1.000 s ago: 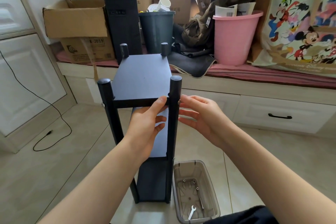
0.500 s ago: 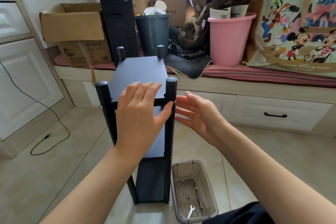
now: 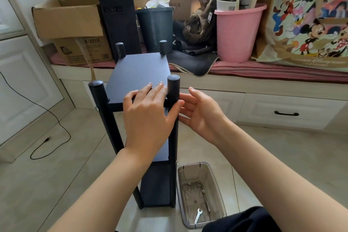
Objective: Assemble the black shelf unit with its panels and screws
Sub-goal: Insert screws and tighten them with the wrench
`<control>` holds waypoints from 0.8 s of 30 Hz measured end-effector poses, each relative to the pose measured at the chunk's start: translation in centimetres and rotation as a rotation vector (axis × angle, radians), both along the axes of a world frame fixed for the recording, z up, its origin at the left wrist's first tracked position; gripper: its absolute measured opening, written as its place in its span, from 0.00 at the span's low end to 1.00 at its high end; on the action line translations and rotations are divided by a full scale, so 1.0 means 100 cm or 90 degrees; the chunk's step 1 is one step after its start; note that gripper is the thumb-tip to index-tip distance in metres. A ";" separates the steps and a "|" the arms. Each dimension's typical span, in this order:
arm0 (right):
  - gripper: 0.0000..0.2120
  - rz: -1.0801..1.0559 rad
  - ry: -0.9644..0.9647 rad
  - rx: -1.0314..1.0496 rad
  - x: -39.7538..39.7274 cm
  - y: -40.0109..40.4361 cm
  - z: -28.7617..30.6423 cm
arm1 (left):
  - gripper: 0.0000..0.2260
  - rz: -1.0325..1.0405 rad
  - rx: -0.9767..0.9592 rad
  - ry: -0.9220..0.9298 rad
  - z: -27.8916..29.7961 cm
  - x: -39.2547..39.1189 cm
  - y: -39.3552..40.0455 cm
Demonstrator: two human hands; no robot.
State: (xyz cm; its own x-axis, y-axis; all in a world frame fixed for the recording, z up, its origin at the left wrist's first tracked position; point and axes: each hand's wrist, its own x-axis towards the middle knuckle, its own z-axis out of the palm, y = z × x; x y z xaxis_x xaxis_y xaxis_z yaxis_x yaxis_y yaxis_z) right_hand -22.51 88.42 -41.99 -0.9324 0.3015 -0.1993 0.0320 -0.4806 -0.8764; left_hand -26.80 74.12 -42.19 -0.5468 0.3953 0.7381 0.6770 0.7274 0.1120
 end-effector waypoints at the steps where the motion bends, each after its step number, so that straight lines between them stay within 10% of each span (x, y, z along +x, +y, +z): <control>1: 0.20 -0.001 0.000 0.001 0.001 0.003 -0.003 | 0.27 0.000 0.002 0.004 0.000 0.000 0.000; 24: 0.09 0.266 -0.468 0.441 0.010 0.066 -0.264 | 0.19 0.007 0.158 0.190 -0.027 -0.011 0.019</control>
